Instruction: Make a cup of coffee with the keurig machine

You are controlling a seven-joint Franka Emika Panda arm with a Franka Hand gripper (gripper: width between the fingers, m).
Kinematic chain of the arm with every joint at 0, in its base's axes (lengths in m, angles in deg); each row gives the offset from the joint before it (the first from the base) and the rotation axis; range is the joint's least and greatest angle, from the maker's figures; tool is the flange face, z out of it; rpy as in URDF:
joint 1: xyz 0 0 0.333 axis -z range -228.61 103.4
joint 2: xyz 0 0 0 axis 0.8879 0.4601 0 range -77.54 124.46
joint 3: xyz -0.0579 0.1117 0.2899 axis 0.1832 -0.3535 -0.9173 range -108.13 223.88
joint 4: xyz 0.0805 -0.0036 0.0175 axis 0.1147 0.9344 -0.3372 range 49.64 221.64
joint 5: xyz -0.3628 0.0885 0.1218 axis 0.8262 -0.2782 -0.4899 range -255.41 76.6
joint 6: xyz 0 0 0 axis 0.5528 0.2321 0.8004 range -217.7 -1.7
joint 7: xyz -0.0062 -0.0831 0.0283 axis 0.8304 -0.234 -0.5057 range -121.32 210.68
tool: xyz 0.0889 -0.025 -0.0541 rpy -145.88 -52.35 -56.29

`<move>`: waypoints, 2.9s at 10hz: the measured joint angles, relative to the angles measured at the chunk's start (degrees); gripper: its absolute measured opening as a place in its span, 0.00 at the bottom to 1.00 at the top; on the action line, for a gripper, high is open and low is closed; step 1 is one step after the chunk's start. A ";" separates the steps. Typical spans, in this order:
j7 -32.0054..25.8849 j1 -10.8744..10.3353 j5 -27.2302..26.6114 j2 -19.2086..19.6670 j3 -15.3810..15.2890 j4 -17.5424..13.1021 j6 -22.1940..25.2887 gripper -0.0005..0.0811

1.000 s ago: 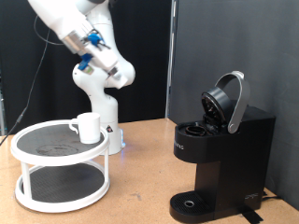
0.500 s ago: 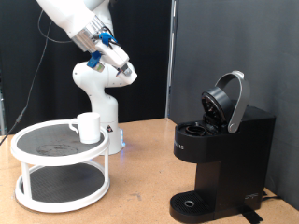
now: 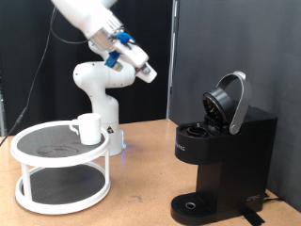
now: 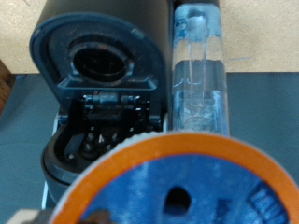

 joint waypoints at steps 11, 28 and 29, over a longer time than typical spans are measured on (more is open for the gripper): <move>4.72 -0.73 -3.28 2.79 -7.19 -3.22 -4.84 0.45; 4.63 -0.80 -2.19 12.13 -16.23 2.36 -21.48 0.45; 4.63 -0.80 -2.19 12.77 -16.63 2.54 -22.27 0.45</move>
